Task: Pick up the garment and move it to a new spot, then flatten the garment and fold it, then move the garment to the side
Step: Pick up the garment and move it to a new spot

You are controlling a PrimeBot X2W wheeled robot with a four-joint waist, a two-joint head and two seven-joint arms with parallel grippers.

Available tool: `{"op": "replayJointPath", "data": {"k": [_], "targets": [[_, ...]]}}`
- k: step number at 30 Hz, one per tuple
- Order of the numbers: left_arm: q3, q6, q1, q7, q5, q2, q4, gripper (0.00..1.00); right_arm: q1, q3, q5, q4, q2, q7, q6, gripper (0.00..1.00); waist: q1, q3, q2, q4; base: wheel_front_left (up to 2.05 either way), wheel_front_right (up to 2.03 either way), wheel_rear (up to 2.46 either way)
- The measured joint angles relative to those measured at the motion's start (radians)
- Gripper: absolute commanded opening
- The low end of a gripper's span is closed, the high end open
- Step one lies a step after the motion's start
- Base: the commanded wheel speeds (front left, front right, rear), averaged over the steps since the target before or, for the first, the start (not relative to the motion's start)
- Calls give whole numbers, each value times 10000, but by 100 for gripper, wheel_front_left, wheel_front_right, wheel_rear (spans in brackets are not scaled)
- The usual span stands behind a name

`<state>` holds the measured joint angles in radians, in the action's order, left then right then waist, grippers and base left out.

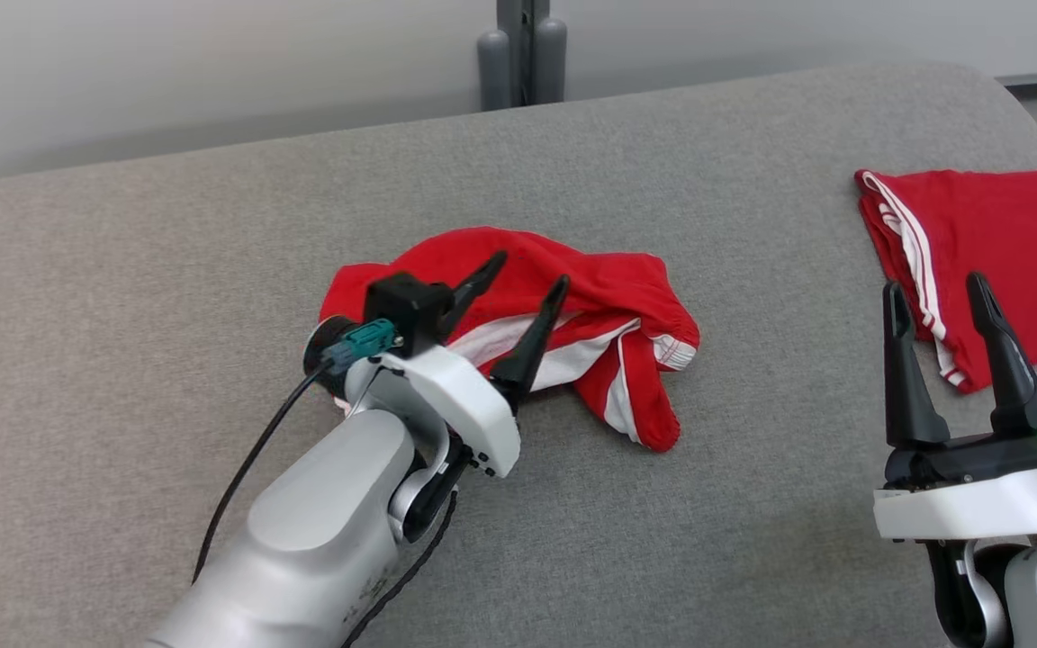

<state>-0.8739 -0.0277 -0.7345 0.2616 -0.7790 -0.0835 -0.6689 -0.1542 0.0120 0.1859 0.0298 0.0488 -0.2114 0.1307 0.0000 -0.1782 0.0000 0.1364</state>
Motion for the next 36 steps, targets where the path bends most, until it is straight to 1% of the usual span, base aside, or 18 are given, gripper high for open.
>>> {"op": "replayJointPath", "data": {"k": [7, 8, 9, 10, 12, 14, 24, 28, 36], "targets": [[1850, 807, 1995, 2, 700, -692, 1902, 100, 247, -165, -38, -397, -4, -46, 0, 100, 0, 704, 0, -554, 0, 0, 0], [1850, 807, 1995, 2, 700, -692, 1902, 100, 247, -165, -38, -397, -4, -46, 0, 100, 0, 704, 0, -554, 0, 0, 0], [2176, 1101, 2564, -2, 1120, -924, 2376, 100, 351, -173, -69, -447, 0, -50, 0, 100, 0, 883, 0, -712, 0, 0, 0], [2176, 1101, 2564, -2, 1120, -924, 2376, 100, 351, -173, -69, -447, 0, -50, 0, 100, 0, 883, 0, -712, 0, 0, 0], [2598, 1365, 3152, 0, 1289, -1043, 2840, 100, 447, -199, -86, -525, -8, -50, 0, 100, 0, 1051, 0, -849, 0, 0, 0], [2943, 1499, 3727, 0, 1530, -1166, 3296, 100, 482, -232, -104, -566, -2, -50, 0, 100, 0, 1195, 0, -966, 0, 0, 0], [4468, 2036, 6340, 0, 2163, -1371, 4905, 100, 987, -339, -374, -667, -2, -63, 0, 100, 0, 1524, 0, -1286, 0, 0, 0], [5030, 2230, 7068, 0, 2474, -1267, 5394, 100, 1248, -307, -372, -692, -2, -171, 0, 100, 0, 1578, 0, -1394, 0, 0, 0], [5869, 2222, 7788, 0, 2909, -836, 5835, 100, 1459, -370, 15, -949, -4, -359, 0, 100, 0, 1743, 0, -1541, 0, 0, 0]]}}
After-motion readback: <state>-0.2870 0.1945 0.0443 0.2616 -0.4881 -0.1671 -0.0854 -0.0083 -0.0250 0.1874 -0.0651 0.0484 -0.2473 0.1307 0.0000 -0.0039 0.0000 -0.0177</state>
